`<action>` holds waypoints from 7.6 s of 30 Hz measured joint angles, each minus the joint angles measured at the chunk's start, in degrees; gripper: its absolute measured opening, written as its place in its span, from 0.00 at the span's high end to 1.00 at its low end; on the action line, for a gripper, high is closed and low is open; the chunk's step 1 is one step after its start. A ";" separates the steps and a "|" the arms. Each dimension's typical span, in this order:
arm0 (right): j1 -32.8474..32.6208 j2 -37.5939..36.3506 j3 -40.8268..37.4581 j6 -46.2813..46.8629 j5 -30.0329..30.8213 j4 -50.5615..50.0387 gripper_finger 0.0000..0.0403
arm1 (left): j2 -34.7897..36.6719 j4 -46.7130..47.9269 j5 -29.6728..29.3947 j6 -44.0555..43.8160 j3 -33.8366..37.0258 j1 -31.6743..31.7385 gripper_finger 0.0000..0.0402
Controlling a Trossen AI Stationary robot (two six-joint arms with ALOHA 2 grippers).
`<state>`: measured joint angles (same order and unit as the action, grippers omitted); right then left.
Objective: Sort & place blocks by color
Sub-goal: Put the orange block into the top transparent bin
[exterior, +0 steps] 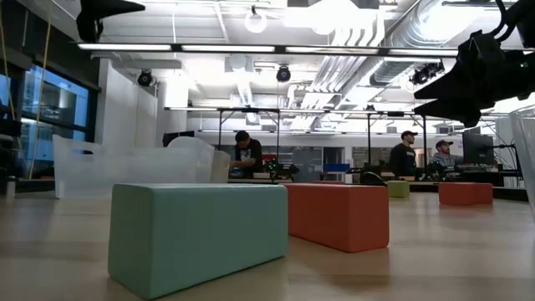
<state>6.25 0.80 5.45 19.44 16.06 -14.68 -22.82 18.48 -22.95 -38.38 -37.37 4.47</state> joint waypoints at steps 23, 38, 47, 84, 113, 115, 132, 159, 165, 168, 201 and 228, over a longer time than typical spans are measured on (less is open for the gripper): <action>0.00 0.00 0.00 0.02 0.01 0.00 0.44 | -27.24 51.93 8.83 -43.65 -23.84 -4.18 0.54; -0.01 0.00 -0.02 0.00 -0.01 0.00 0.44 | -37.34 54.21 10.37 -67.94 -23.82 -23.14 0.54; 0.01 0.00 0.00 0.00 0.00 0.00 0.44 | -44.53 55.50 10.37 -79.01 -23.82 -31.74 0.54; -0.01 0.00 -0.02 0.01 -0.01 0.00 0.44 | -54.07 48.60 23.08 -93.80 -15.51 -40.77 0.54; 0.01 0.00 -0.01 0.01 -0.14 0.00 0.44 | -55.76 32.71 22.55 -96.70 -6.44 -38.21 0.54; -0.01 0.00 0.00 0.00 -0.14 0.00 0.44 | -56.48 32.66 22.79 -96.69 -6.44 -38.18 0.54; 0.01 -0.01 -0.02 0.00 -0.16 0.00 0.44 | -62.27 31.73 24.07 -96.21 -6.44 -38.18 0.54; 0.00 0.26 0.00 0.02 -0.16 0.00 0.44 | -64.43 29.53 24.38 -90.61 -6.53 -38.18 0.81; 0.00 0.26 0.00 0.00 -0.17 0.00 0.44 | -63.33 28.88 21.53 -88.49 -8.63 -38.23 0.80; 0.00 0.26 -0.01 0.00 -0.17 0.00 0.44 | -62.78 28.88 16.62 -87.81 -10.49 -38.27 0.80; 0.01 0.72 0.00 0.00 -0.16 0.02 0.44 | -36.94 29.19 -2.29 5.40 -15.34 -0.36 0.80; 0.00 0.73 -0.01 0.00 -0.16 0.00 0.44 | -59.13 29.12 22.55 34.51 -15.32 13.53 0.80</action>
<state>6.25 1.53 5.44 19.44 15.90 -14.68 -81.95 47.59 -0.40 -3.87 -52.69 18.00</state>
